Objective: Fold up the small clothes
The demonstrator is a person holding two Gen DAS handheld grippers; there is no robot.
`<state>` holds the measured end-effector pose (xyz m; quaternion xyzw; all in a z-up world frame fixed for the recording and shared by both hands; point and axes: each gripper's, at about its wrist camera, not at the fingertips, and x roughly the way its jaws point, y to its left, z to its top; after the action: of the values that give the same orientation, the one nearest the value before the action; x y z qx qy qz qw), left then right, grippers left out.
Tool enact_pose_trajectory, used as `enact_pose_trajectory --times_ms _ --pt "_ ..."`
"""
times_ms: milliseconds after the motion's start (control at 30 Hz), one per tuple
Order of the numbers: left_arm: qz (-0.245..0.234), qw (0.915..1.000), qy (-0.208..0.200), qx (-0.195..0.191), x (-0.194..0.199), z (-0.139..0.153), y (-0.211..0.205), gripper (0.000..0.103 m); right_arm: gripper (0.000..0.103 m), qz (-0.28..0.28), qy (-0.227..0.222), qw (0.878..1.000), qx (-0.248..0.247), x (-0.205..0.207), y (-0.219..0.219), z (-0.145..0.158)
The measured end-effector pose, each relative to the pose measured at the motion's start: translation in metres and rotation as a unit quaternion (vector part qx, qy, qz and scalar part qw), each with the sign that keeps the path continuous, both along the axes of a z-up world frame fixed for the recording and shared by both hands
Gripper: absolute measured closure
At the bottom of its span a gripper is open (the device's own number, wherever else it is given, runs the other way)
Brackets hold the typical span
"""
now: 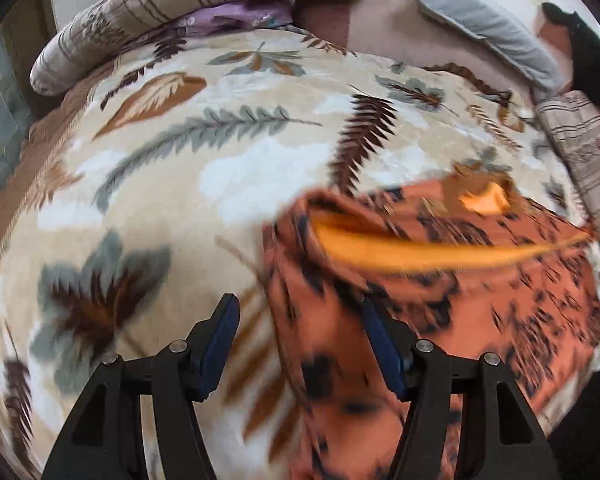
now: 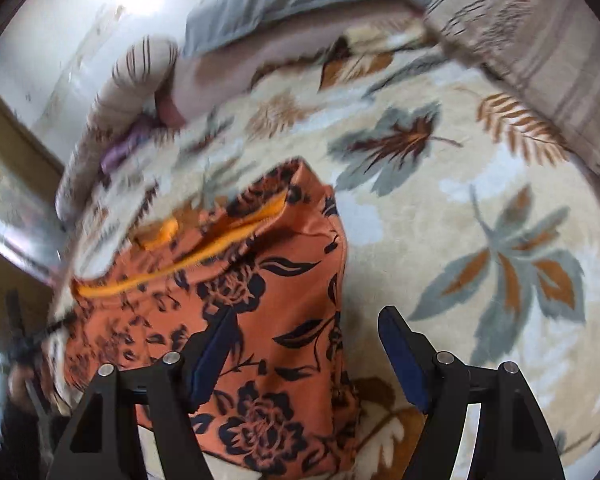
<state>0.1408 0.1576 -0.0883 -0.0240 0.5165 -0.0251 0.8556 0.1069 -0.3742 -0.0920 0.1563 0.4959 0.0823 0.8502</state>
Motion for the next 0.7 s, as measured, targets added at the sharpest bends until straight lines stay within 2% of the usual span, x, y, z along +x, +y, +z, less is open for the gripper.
enact_pose_trajectory --times_ms 100,167,233,300,367,433,500,567,700 --pt "0.044 0.9990 -0.007 0.005 0.028 -0.001 0.012 0.038 0.027 0.038 0.036 0.998 -0.034 0.038 0.009 -0.016" --pt "0.083 0.9964 -0.009 -0.015 0.042 -0.002 0.024 0.038 0.027 0.055 0.042 0.995 -0.067 0.065 0.014 -0.022" --pt "0.133 0.9906 -0.013 -0.027 0.052 -0.003 0.037 0.038 0.027 0.054 0.035 0.995 -0.079 0.092 0.016 -0.022" --pt "0.186 0.9816 -0.016 -0.040 0.055 -0.004 0.052 0.038 0.027 0.020 0.026 0.998 -0.054 0.120 0.007 -0.022" --pt "0.210 0.9762 -0.010 -0.053 0.054 -0.006 0.060 0.039 0.027 -0.055 0.034 0.998 -0.004 0.140 -0.012 -0.027" --pt "0.205 0.9769 -0.015 -0.059 0.045 -0.001 0.061 0.038 0.027 -0.086 0.038 0.995 0.036 0.138 -0.021 -0.028" --pt "0.194 0.9794 -0.027 -0.050 0.032 0.007 0.059 0.038 0.027 -0.088 0.021 0.995 0.042 0.124 -0.021 -0.022" --pt "0.178 0.9816 -0.040 -0.056 0.011 0.018 0.053 0.038 0.027 -0.093 0.011 0.995 0.040 0.099 -0.023 -0.015" --pt "0.143 0.9858 -0.055 -0.070 -0.028 0.033 0.032 0.038 0.027 -0.111 -0.030 0.991 0.074 0.037 -0.029 0.012"
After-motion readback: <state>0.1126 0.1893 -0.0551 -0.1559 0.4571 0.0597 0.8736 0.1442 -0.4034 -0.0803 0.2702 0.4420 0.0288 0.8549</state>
